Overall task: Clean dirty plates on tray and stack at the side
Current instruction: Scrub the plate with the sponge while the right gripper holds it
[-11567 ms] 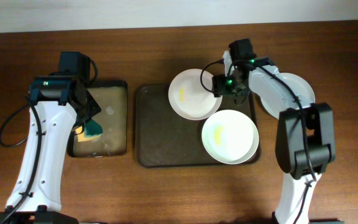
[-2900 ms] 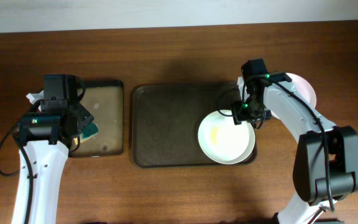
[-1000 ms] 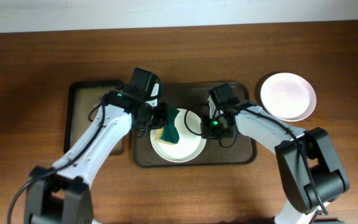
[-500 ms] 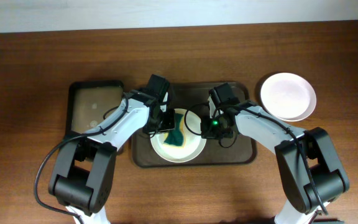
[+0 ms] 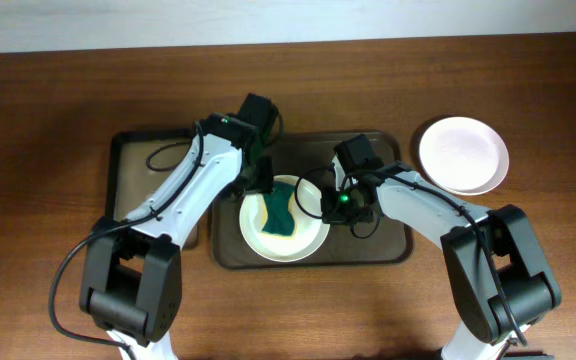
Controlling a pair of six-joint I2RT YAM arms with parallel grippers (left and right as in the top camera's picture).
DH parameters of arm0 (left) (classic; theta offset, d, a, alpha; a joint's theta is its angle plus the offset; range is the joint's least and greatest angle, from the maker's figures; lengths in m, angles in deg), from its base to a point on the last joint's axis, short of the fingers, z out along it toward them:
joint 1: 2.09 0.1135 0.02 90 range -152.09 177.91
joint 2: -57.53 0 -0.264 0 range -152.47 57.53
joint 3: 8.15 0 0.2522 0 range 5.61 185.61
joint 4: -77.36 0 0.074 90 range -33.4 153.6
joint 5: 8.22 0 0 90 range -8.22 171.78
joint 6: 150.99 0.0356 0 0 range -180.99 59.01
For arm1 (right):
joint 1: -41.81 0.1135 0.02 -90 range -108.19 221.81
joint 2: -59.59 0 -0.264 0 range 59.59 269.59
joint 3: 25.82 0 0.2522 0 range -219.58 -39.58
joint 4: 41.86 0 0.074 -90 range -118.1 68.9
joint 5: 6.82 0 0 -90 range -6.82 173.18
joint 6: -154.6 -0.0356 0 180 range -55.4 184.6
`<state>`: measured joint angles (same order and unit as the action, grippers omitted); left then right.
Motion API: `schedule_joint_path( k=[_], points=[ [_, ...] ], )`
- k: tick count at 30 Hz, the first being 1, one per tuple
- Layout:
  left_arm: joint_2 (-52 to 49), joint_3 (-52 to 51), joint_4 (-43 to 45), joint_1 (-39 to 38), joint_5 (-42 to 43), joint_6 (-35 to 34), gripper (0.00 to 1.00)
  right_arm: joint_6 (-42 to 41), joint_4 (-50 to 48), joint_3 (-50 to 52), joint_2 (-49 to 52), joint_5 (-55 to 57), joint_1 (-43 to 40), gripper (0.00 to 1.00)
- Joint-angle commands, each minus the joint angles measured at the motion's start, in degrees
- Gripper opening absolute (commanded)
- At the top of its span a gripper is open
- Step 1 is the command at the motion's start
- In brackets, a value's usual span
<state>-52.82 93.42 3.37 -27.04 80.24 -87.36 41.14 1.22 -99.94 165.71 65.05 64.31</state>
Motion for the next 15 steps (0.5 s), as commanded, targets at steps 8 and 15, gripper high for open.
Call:
schedule_joint_path(
  k=[8,15],
  points=[
    [-6.1,-2.2,3.0,-2.1,13.5,0.3,0.5,0.0,0.4,1.1,1.1,2.3,0.0,0.06],
    [-8.7,-3.8,6.4,-4.9,13.7,0.3,0.49,0.0,0.4,1.3,1.1,3.4,0.0,0.06]
  ],
)
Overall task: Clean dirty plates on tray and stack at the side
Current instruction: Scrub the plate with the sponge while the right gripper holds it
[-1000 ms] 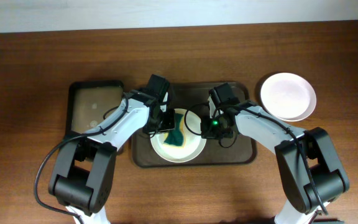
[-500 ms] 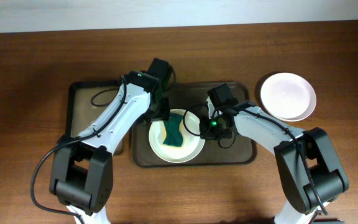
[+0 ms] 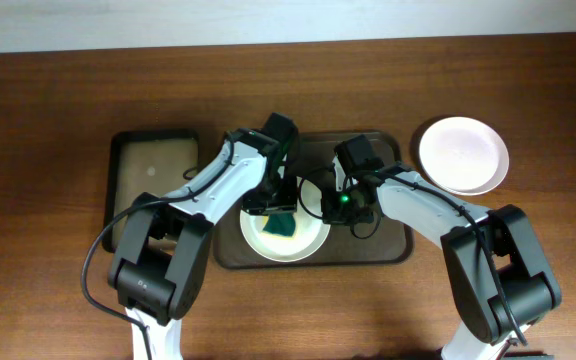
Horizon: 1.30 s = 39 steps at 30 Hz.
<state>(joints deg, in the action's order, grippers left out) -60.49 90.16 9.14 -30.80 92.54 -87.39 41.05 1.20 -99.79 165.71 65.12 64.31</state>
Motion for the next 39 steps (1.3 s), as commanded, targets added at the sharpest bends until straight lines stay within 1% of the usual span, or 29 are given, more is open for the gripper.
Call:
schedule_joint_path(
  k=[1,3,4,5,7,8,9,14,17,19,20,21,23,26,28,29,30,32,34,37,39],
  points=[
    [-1.1,-0.5,0.7,-1.3,0.2,0.3,0.43,0.1,0.4,1.2,1.2,3.5,0.0,0.06],
    [-1.1,-0.5,0.5,-1.6,-4.9,0.3,0.3,0.1,0.4,1.2,1.2,3.5,0.0,0.06],
    [-1.1,-0.5,-0.1,-1.7,-8.5,0.3,0.2,0.1,0.4,1.2,1.2,3.5,0.0,0.06],
    [-1.1,-0.5,-0.5,-1.6,-10.1,0.3,0.15,0.1,0.4,1.2,1.2,3.5,0.0,0.06],
    [-1.1,-0.5,-1.4,-1.4,-13.4,0.3,0.08,0.1,0.4,1.2,1.2,3.5,0.0,0.06],
    [-1.1,-0.5,-1.9,-1.3,-15.3,0.3,0.02,0.1,0.4,1.2,1.2,3.5,0.0,0.06],
    [-1.1,-0.5,-2.6,-1.2,-17.3,0.3,0.0,0.1,0.4,1.2,1.2,3.5,0.0,0.06],
    [-1.1,-1.0,-6.0,-1.1,-27.9,0.3,0.0,0.1,0.5,1.2,1.2,3.7,0.0,0.06],
    [-1.1,-1.3,-7.2,-1.1,-36.9,0.1,0.0,0.1,0.5,1.2,1.2,3.7,0.0,0.06],
    [-0.7,0.2,-9.3,-1.1,-39.1,-2.8,0.0,0.1,0.4,1.2,1.2,3.7,0.0,0.06],
    [-0.6,1.1,-10.2,-1.1,-39.1,-4.2,0.0,0.1,0.4,1.2,1.2,3.7,0.0,0.06],
    [-0.1,3.1,-12.3,-1.1,-38.9,-7.4,0.0,0.1,0.4,1.2,1.2,3.7,0.0,0.06],
    [0.8,5.6,-14.0,-1.1,-37.1,-9.2,0.0,0.1,0.4,1.2,1.2,3.7,0.0,0.06],
    [3.0,9.0,-13.8,-1.1,-28.4,-8.7,0.0,0.1,0.5,1.2,1.2,3.7,0.0,0.06],
    [4.4,9.5,-12.1,-1.1,-21.0,-8.7,0.0,0.1,0.4,1.2,1.2,3.7,0.0,0.06],
    [4.5,9.5,-11.6,-1.1,-19.0,-8.7,0.0,0.1,0.4,1.2,1.2,3.7,0.0,0.06],
    [4.5,9.3,-10.5,-1.1,-15.3,-8.7,0.0,0.1,0.4,1.2,1.2,3.7,0.0,0.06],
    [4.4,7.1,-7.7,-1.2,-10.9,-8.7,0.0,0.1,0.4,1.2,1.2,3.7,0.0,0.06],
    [4.4,5.2,-5.9,-1.2,-8.4,-8.7,0.0,0.1,0.4,1.2,1.2,3.7,0.0,0.06],
    [4.4,0.4,-0.9,-1.3,-3.0,-8.7,0.0,0.1,0.4,1.2,1.2,3.7,0.0,0.06],
    [4.4,-3.0,1.9,-1.4,-2.7,-8.7,0.0,0.1,0.4,1.2,1.2,3.7,0.0,0.06]
  ],
)
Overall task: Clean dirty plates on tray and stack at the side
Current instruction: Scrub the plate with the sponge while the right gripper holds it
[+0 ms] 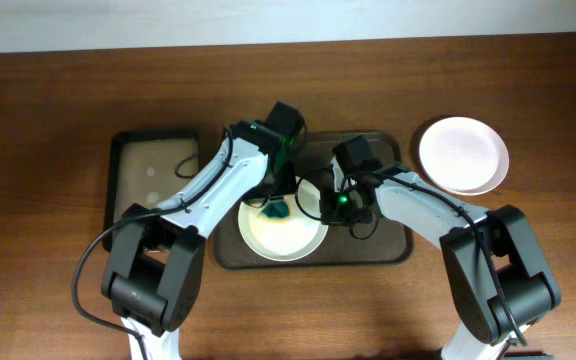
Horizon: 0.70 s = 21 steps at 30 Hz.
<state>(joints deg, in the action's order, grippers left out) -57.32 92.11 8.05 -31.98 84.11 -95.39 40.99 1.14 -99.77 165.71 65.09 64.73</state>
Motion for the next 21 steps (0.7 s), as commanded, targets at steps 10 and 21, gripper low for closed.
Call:
schedule_joint_path(
  k=[10,21],
  points=[
    [1.2,-13.4,3.1,0.4,-21.5,-0.8,0.0,0.2,0.5,1.2,1.2,3.7,-0.4,0.05],
    [8.3,-4.5,-9.3,0.9,-35.7,-7.1,0.0,0.7,0.5,1.0,1.0,2.5,-0.4,0.04]
  ],
)
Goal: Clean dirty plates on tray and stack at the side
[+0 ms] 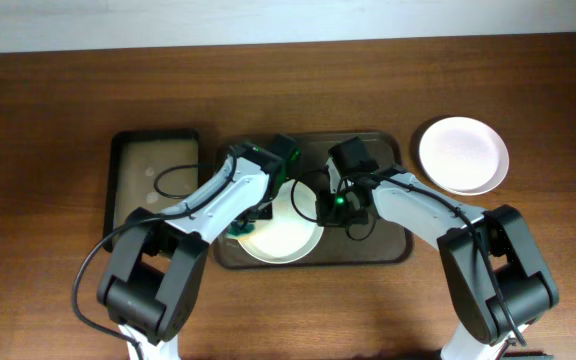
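Note:
A white plate (290, 236) lies on the dark brown tray (383, 250) at the table's middle. My left gripper (249, 219) reaches down at the plate's left rim, shut on a green sponge (239, 229), of which only a small piece shows under the wrist. My right gripper (319, 204) sits at the plate's upper right rim and appears shut on it; the wrist hides the fingers. A clean pinkish-white plate (463, 155) rests on the table at the far right.
A second, smaller dark tray (153, 165) with a wet-looking floor stands left of the main tray. Both arms cross over the main tray. Bare wooden table surrounds the trays.
My left gripper has moved with the sponge from the plate's upper middle to its left rim. The right gripper stays at the plate's right rim.
At first the green sponge lay spread over the plate's middle under my left gripper. Then the gripper pressed it there, later bunched it near the plate's top, and now holds it at the left rim. The right gripper kept its place on the rim.

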Controlling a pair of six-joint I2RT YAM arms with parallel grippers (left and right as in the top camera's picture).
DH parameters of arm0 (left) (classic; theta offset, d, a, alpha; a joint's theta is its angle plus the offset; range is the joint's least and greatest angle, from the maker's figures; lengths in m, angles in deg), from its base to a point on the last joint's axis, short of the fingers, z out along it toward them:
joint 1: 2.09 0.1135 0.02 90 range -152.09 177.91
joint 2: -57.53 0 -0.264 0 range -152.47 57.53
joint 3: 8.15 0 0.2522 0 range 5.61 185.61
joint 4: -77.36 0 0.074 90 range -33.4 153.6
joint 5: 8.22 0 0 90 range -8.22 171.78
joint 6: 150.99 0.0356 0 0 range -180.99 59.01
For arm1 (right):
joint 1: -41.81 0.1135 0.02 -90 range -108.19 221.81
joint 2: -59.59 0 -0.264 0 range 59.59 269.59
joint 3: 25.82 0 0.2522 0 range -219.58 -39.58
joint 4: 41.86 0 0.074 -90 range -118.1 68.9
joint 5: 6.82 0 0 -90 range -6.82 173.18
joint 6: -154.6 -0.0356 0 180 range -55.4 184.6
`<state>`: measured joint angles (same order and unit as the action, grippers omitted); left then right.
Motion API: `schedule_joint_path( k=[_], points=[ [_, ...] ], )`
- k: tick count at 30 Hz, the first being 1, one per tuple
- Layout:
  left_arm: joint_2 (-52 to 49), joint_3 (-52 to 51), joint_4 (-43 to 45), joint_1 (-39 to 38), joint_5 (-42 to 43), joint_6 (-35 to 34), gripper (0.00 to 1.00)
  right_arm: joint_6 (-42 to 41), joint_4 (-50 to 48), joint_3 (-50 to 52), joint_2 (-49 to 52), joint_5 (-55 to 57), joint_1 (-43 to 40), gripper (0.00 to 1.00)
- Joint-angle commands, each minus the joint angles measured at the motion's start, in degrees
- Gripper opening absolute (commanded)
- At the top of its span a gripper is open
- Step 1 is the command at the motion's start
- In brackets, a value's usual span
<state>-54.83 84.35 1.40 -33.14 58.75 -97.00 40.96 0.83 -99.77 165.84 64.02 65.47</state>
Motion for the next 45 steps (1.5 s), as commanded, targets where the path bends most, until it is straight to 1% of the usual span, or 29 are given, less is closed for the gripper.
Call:
schedule_joint_path(
  k=[1,5,9,11,12,14,16,20,24,26,27,28,29,30,31,32,35,38,40,42,43,44,45],
  points=[
    [7.4,3.7,-2.8,2.3,-10.2,-5.8,0.0,1.1,0.8,0.8,0.7,2.7,-1.2,0.04],
    [16.0,4.3,-2.6,5.8,-9.6,-5.7,0.0,3.8,3.5,-2.1,-1.6,1.2,-1.2,0.04],
    [19.3,4.3,-2.1,12.6,-5.5,-4.3,0.0,5.6,7.8,-6.8,-4.5,2.3,-1.2,0.04],
    [19.0,4.1,0.4,17.7,1.7,0.2,0.0,5.6,11.8,-10.7,-6.3,5.9,-1.2,0.04],
    [18.5,3.8,2.7,20.7,7.4,4.5,0.0,5.6,13.7,-12.4,-7.1,8.0,-1.1,0.04],
    [16.9,3.8,5.7,25.0,15.6,10.3,0.0,5.6,17.6,-15.9,-8.5,12.2,-0.8,0.04],
    [15.0,3.8,7.3,28.1,19.2,12.4,0.0,5.6,20.5,-18.5,-9.2,15.1,-0.3,0.04],
    [10.2,3.8,8.2,31.9,19.2,12.3,0.0,5.7,24.7,-22.2,-9.5,21.1,1.6,0.04],
    [4.5,3.8,9.7,34.1,19.2,12.3,0.0,5.9,25.0,-23.6,-9.5,29.0,5.2,0.04],
    [2.7,3.8,9.8,34.5,19.2,12.3,0.02,5.8,25.4,-24.3,-9.5,32.9,7.1,0.04],
    [1.8,3.8,9.9,34.5,19.2,12.3,0.08,5.9,25.6,-24.6,-9.5,35.0,8.1,0.04],
    [1.1,3.8,10.0,34.5,19.2,12.3,0.19,5.9,26.1,-25.0,-9.5,37.0,9.0,0.04],
    [0.5,3.8,10.2,34.5,19.2,12.3,0.38,5.9,26.7,-25.5,-9.5,38.8,9.7,0.04],
    [0.2,3.8,10.3,34.5,19.2,12.3,0.49,5.8,27.3,-25.9,-9.5,40.7,10.5,0.04],
    [0.0,3.8,10.3,34.5,19.2,12.3,0.57,5.9,28.4,-26.6,-9.5,43.5,11.5,0.04],
    [0.0,3.8,10.4,34.5,19.2,12.3,0.63,5.9,29.1,-27.1,-9.5,45.2,12.1,0.04],
    [0.3,5.4,9.6,34.7,19.2,12.4,0.62,7.2,30.7,-28.3,-9.5,50.0,13.7,0.04],
    [1.2,9.5,5.6,34.6,19.2,12.3,0.63,7.6,31.8,-28.9,-9.5,55.7,15.0,0.04],
    [2.2,12.7,2.6,34.6,19.2,12.3,0.63,10.4,32.0,-29.0,-9.5,59.4,16.0,0.04],
    [3.8,17.3,-2.2,34.6,19.2,12.3,0.64,15.0,32.0,-29.0,-9.5,66.5,18.4,0.04],
    [4.4,19.0,-4.0,34.6,19.2,12.3,0.69,16.1,32.0,-29.0,-9.5,69.0,19.4,0.04],
    [4.9,20.1,-5.1,34.6,19.2,12.3,0.86,17.1,32.0,-29.0,-9.5,72.6,20.9,0.04],
    [5.3,20.7,-5.8,34.6,19.2,12.3,0.99,17.7,32.0,-29.0,-9.5,75.6,22.1,0.04]
  ],
)
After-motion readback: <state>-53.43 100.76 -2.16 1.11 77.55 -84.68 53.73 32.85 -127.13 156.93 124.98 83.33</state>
